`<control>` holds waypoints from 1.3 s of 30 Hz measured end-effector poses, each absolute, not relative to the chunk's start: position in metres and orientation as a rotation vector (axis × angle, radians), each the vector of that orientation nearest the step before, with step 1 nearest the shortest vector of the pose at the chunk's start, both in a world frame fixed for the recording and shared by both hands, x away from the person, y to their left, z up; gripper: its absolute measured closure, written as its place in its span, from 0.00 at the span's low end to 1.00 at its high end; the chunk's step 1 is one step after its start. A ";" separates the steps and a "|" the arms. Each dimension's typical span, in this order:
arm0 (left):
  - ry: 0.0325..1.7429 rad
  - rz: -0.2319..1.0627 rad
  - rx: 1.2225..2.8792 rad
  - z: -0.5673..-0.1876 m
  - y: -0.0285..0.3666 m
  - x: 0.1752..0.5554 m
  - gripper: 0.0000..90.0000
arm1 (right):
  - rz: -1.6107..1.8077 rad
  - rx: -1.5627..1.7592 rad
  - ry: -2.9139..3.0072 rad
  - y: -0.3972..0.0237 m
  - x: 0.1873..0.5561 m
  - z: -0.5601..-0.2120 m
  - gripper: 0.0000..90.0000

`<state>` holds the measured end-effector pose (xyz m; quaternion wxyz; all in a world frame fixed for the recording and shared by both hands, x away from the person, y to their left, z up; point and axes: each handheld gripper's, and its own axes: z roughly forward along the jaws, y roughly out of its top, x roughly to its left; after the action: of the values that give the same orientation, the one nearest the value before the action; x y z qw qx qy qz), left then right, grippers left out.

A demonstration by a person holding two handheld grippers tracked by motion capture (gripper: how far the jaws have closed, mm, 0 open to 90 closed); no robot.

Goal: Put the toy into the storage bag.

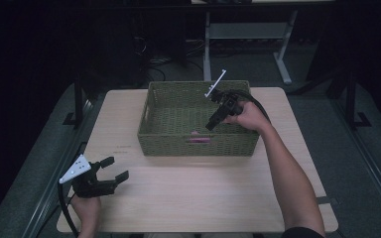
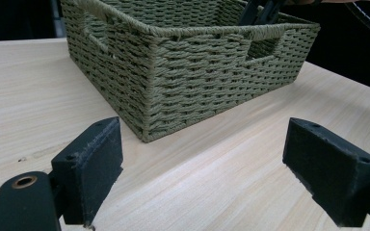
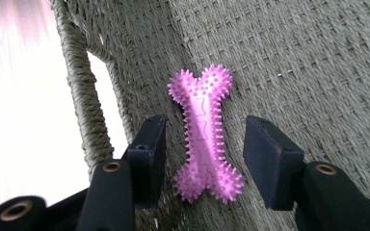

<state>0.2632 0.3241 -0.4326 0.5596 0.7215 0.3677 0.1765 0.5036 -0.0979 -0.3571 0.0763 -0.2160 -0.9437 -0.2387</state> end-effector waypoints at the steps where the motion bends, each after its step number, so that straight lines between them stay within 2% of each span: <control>1: 0.867 0.416 1.700 -0.433 0.324 0.263 0.15 | -0.719 -0.649 -2.830 -0.099 0.503 -0.357 0.55; 39: 0.865 0.416 1.696 -0.432 0.324 0.263 0.15 | -0.768 -0.707 -2.869 -0.121 0.489 -0.330 0.48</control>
<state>0.2626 0.3236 -0.4323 0.5617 0.7200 0.3674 0.1766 0.4887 -0.1210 -0.3301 0.0441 -0.2315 -0.9388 -0.2513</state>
